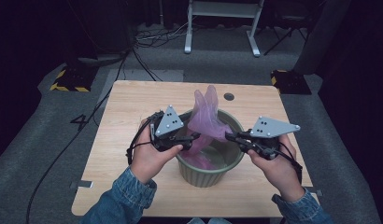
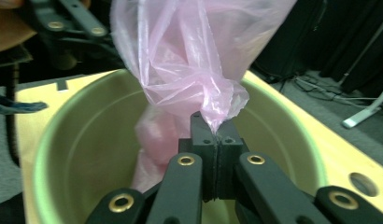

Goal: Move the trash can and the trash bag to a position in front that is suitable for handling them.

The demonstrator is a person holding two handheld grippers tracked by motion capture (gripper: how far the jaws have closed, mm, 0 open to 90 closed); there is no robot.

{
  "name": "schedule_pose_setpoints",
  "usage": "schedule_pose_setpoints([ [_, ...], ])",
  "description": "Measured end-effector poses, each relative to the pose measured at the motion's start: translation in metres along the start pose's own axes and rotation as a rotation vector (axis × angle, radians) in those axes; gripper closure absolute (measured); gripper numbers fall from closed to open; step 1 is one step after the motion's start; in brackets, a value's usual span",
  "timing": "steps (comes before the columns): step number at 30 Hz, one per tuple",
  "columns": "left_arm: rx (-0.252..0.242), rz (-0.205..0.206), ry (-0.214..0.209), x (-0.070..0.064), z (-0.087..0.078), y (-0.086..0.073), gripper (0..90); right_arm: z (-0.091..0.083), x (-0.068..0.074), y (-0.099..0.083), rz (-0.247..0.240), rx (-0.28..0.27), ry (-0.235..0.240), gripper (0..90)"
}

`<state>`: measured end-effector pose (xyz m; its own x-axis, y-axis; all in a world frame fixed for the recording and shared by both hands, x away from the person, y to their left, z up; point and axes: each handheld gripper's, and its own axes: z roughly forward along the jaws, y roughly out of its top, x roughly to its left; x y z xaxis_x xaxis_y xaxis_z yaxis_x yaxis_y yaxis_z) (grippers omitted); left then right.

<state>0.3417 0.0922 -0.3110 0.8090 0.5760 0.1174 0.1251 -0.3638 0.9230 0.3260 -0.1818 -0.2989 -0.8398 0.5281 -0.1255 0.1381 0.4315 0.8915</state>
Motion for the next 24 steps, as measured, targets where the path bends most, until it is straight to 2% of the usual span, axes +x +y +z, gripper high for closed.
schedule_pose_setpoints([
  [2,0.019,0.024,-0.027,-0.003,0.004,0.001,69.1,0.004,0.006,0.000,-0.005,0.005,0.029,89.7],
  [3,0.025,0.026,-0.036,-0.004,0.006,0.001,82.5,0.007,0.013,0.001,-0.014,0.009,0.057,89.5],
  [4,0.035,0.018,-0.048,-0.003,0.007,0.001,82.5,0.007,0.013,0.001,-0.014,0.009,0.057,89.5],
  [6,0.062,-0.010,-0.060,-0.001,0.012,0.000,88.2,0.009,0.018,0.002,-0.027,0.008,0.086,89.4],
  [10,0.101,-0.045,-0.084,0.002,0.018,-0.003,89.1,0.008,0.026,0.004,-0.047,0.001,0.133,88.4],
  [11,0.111,-0.048,-0.090,0.002,0.020,-0.003,89.3,0.007,0.028,0.004,-0.067,-0.003,0.157,84.0],
  [12,0.119,-0.043,-0.095,0.002,0.022,-0.004,89.3,0.007,0.028,0.004,-0.067,-0.003,0.157,84.0],
  [13,0.126,-0.046,-0.107,0.001,0.023,-0.005,89.5,0.006,0.027,0.004,-0.081,0.008,0.180,69.3],
  [14,0.134,-0.045,-0.113,0.001,0.024,-0.006,89.5,0.006,0.026,0.004,-0.089,0.012,0.167,60.0],
  [15,0.138,-0.047,-0.119,0.001,0.024,-0.007,89.5,0.006,0.026,0.004,-0.089,0.012,0.167,60.0],
  [17,0.147,-0.043,-0.129,0.001,0.025,-0.008,89.6,0.002,0.023,0.005,-0.087,0.013,0.103,49.2],
  [18,0.152,-0.043,-0.137,0.001,0.025,-0.009,89.6,-0.001,0.021,0.006,-0.069,-0.001,0.093,45.9],
  [21,0.159,-0.044,-0.156,0.000,0.027,-0.011,89.5,-0.009,0.014,0.010,-0.016,-0.046,0.070,43.7],
  [24,0.164,-0.038,-0.165,-0.002,0.029,-0.012,89.5,-0.008,0.010,0.013,0.002,-0.047,0.060,44.9],
])
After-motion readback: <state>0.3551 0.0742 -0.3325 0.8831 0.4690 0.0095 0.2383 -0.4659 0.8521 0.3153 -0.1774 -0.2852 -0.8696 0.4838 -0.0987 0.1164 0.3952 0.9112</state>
